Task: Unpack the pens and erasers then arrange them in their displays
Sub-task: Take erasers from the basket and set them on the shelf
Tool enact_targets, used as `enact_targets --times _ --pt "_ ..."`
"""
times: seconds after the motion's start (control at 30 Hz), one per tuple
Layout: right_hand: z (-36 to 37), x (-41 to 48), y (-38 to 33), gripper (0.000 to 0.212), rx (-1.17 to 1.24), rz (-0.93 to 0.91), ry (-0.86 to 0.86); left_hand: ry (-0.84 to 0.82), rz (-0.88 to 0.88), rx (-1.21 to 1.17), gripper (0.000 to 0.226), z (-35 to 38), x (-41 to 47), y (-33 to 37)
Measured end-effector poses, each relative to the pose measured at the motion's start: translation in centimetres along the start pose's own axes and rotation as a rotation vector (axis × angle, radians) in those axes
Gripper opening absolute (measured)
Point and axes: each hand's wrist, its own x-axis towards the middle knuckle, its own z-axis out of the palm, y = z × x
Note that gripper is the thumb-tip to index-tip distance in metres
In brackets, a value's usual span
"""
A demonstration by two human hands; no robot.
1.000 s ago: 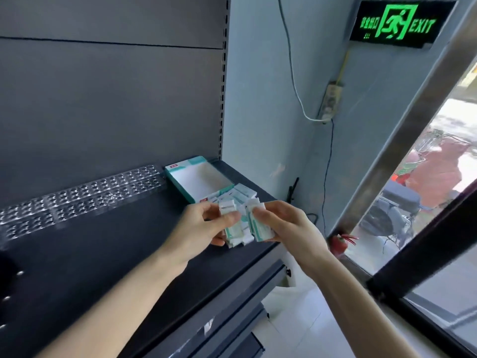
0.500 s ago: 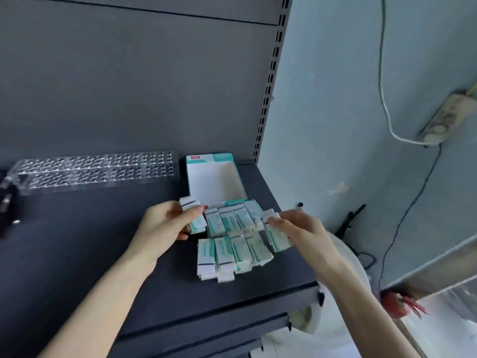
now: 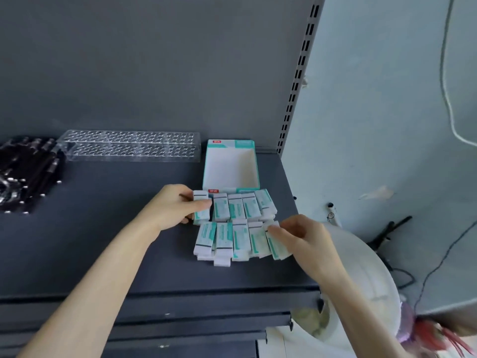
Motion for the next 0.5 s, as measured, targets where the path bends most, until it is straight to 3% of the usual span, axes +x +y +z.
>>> enact_targets --times 0.2,0.33,0.5 --pt "0.4 -0.2 -0.3 0.022 -0.04 -0.083 0.04 -0.005 0.04 0.01 0.004 0.8 -0.1 -0.4" --pt "0.2 -0.6 -0.1 0.016 0.032 -0.079 0.058 0.162 0.043 -0.028 0.023 1.3 -0.6 -1.1" --pt "-0.2 -1.0 0.2 0.015 0.021 -0.069 0.037 0.305 0.072 -0.027 0.015 2.2 -1.5 -1.8"
